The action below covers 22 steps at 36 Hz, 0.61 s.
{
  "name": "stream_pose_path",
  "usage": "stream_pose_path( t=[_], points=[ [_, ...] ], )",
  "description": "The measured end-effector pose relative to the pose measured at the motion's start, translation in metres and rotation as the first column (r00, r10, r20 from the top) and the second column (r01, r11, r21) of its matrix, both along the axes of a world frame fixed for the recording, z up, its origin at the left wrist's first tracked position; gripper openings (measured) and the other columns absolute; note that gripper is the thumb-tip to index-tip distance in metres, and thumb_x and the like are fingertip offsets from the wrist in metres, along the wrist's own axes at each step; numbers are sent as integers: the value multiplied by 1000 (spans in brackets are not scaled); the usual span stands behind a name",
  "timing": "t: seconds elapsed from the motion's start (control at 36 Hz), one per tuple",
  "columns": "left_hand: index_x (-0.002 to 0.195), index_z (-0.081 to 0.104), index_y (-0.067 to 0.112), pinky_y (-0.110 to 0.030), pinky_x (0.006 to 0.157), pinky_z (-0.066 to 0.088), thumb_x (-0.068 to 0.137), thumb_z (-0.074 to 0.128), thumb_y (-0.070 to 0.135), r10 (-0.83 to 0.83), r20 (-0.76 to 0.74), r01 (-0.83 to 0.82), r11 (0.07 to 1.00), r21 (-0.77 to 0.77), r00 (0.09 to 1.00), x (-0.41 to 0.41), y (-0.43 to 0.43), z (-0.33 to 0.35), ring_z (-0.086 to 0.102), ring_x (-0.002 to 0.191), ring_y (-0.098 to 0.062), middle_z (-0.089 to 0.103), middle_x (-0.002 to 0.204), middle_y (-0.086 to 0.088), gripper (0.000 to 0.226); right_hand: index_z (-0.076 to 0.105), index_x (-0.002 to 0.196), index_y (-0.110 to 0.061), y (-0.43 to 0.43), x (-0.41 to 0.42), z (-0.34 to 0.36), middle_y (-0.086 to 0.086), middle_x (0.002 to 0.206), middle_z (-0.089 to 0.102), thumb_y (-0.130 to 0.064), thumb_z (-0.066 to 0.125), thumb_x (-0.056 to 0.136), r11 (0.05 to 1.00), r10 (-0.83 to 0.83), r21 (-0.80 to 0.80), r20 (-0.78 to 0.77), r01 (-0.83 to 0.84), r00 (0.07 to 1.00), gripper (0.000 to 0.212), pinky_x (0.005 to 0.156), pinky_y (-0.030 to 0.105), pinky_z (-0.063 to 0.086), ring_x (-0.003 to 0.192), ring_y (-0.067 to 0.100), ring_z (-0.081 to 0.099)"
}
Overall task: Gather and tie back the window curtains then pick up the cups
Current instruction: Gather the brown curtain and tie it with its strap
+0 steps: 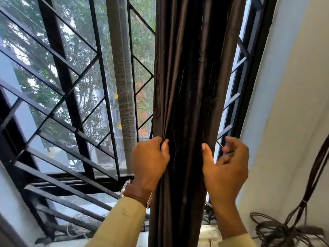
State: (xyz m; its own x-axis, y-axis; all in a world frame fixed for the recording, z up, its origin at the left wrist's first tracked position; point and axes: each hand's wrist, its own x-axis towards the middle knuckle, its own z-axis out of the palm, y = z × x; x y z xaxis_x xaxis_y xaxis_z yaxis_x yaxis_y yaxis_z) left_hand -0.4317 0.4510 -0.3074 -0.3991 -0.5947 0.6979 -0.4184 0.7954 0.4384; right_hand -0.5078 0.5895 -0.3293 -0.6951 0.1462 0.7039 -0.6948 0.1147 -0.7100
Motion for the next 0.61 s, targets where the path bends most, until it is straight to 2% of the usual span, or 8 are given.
stream_pose_path(
  t=[0.03, 0.08, 0.14, 0.22, 0.36, 0.42, 0.47, 0.61],
  points=[
    [55, 44, 19, -24, 44, 15, 86, 64, 37, -3, 3, 3, 1000, -1, 1000, 0, 0, -1, 31, 45, -16, 46, 45, 0, 41, 56, 109, -23, 0, -4, -2, -3, 87, 53, -29, 82, 79, 1000, 16, -2, 31, -16, 999, 40, 59, 12, 42, 61, 17, 50],
    [54, 42, 20, -25, 46, 18, 86, 64, 36, -21, 8, 21, 1000, -1, 1000, -1, -1, -2, 32, 44, -17, 40, 44, 3, 42, 65, 101, -21, -2, -7, -6, -4, 81, 55, -24, 82, 80, 999, 31, 44, 4, -31, 1000, 28, 61, 14, 42, 62, 13, 52],
    [53, 38, 21, -24, 44, 14, 84, 67, 34, -48, 12, 48, 999, -15, 999, -2, 1, -1, 31, 42, -17, 39, 42, 3, 44, 71, 90, -17, -6, -6, -12, -5, 78, 57, -16, 81, 80, 997, 38, 75, -34, -35, 999, 14, 64, 7, 40, 65, 5, 55],
    [51, 34, 22, -23, 43, 9, 80, 71, 30, -65, 21, 66, 997, -39, 998, -3, 5, 1, 26, 41, -16, 45, 41, -2, 48, 73, 86, -16, -14, -3, -18, -5, 79, 60, -12, 80, 81, 994, 75, 76, -26, -73, 997, 9, 65, 6, 40, 70, 3, 58],
    [52, 35, 22, -26, 46, 22, 84, 67, 32, -106, 1, 106, 993, -43, 994, -5, 5, -1, 34, 42, -20, 50, 44, -5, 46, 73, 86, -16, -31, 0, -21, -6, 86, 63, -15, 76, 85, 974, 176, 156, -58, -165, 983, 4, 69, 30, 55, 77, 7, 62],
    [52, 36, 21, -28, 46, 25, 86, 63, 34, -122, 2, 122, 992, -30, 993, -7, 6, -1, 42, 43, -25, 51, 46, -6, 46, 71, 85, -17, -38, 2, -21, -7, 87, 63, -14, 75, 85, 965, 211, 175, -74, -195, 975, 4, 69, 33, 55, 78, 8, 63],
    [50, 36, 20, -29, 46, 26, 88, 60, 35, -137, -1, 137, 990, -17, 991, -8, 5, -2, 40, 43, -24, 49, 46, -4, 47, 70, 85, -19, -44, 5, -21, -8, 86, 64, -13, 74, 84, 957, 248, 172, -60, -235, 967, 7, 69, 31, 55, 77, 7, 63],
    [49, 41, 20, -28, 45, 24, 87, 56, 37, -172, 0, 172, 985, 15, 985, -7, 4, -1, 38, 42, -20, 40, 44, 2, 45, 71, 85, -21, -51, 11, -21, -9, 83, 66, -8, 73, 85, 935, 339, 120, -13, -335, 941, 13, 67, 15, 49, 76, 4, 64]
  ],
)
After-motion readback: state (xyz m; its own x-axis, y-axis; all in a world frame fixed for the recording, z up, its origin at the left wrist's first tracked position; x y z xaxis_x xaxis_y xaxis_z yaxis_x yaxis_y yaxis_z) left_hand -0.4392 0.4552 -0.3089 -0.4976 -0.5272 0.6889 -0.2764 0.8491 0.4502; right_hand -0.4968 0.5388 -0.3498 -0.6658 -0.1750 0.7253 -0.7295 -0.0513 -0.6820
